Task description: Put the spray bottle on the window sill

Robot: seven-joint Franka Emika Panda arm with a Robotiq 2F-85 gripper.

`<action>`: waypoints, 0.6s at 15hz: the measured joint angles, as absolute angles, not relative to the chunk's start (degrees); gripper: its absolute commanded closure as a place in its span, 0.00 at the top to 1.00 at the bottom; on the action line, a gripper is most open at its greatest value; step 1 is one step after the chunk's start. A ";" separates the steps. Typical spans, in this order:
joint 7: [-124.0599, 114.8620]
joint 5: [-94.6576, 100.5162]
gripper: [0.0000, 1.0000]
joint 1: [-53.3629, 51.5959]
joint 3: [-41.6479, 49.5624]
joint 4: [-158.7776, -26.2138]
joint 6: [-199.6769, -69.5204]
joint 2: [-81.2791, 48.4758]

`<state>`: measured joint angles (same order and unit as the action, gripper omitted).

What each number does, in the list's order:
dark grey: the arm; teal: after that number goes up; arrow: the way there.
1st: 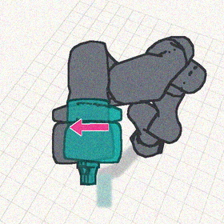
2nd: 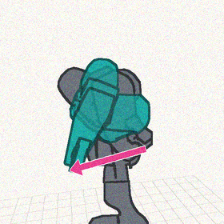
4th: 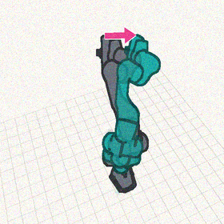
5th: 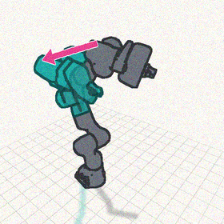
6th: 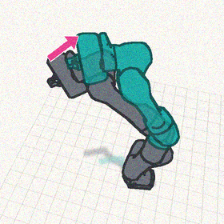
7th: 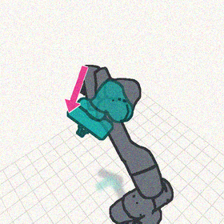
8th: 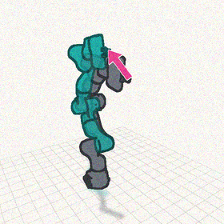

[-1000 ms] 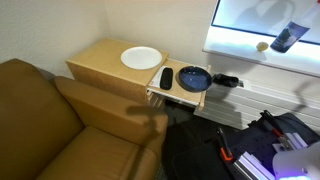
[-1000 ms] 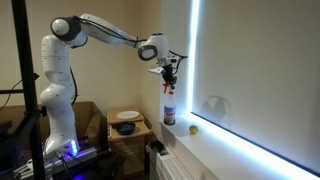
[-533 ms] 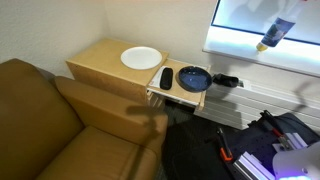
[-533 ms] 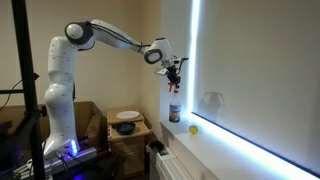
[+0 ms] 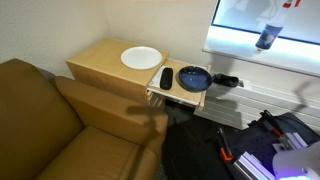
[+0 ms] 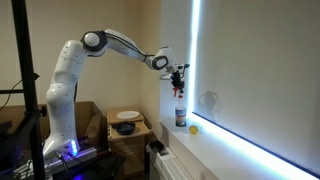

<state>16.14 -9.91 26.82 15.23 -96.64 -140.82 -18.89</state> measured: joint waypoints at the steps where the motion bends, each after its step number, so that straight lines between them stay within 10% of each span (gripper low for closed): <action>1: 15.67 -10.35 0.06 27.00 15.23 -96.22 -140.82 -19.99; 9: 15.63 -22.28 0.06 28.89 11.56 -95.70 -143.92 -22.66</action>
<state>15.63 -22.28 28.89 11.56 -95.70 -143.92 -22.66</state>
